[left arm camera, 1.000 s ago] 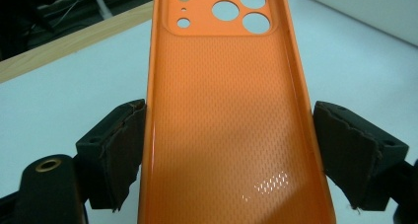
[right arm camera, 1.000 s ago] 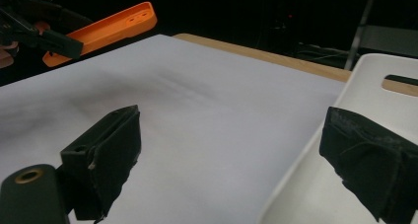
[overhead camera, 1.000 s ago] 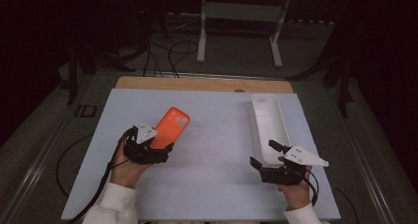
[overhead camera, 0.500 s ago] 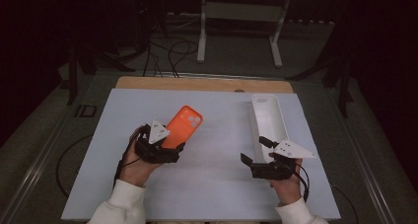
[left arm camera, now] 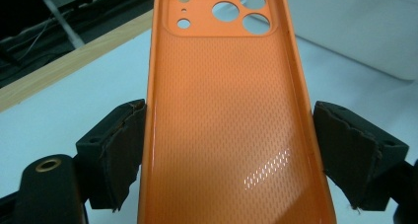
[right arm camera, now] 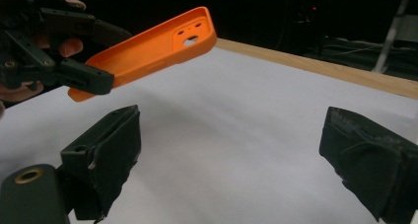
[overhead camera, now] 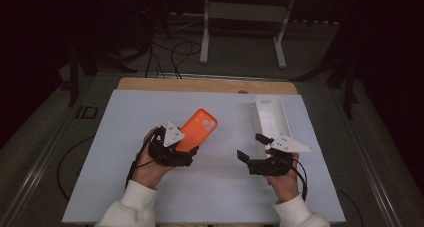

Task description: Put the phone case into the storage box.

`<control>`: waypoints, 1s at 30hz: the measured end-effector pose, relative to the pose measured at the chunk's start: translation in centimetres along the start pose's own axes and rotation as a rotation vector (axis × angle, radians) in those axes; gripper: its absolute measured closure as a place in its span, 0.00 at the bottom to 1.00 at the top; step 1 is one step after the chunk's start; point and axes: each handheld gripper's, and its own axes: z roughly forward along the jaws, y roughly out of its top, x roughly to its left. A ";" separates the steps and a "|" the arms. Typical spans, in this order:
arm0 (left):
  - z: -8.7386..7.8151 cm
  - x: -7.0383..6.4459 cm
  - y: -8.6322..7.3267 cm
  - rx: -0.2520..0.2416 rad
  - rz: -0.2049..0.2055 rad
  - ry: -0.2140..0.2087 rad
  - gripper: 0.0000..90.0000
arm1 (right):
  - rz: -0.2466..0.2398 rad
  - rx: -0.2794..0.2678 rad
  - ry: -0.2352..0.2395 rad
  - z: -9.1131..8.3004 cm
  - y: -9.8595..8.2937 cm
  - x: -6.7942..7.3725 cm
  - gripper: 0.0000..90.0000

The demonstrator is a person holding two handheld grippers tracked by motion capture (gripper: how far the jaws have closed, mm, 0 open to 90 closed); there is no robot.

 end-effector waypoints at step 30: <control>0.4 -1.8 0.4 -0.053 0.054 -0.080 0.18 | 0.094 -0.009 0.121 3.6 1.4 0.5 0.10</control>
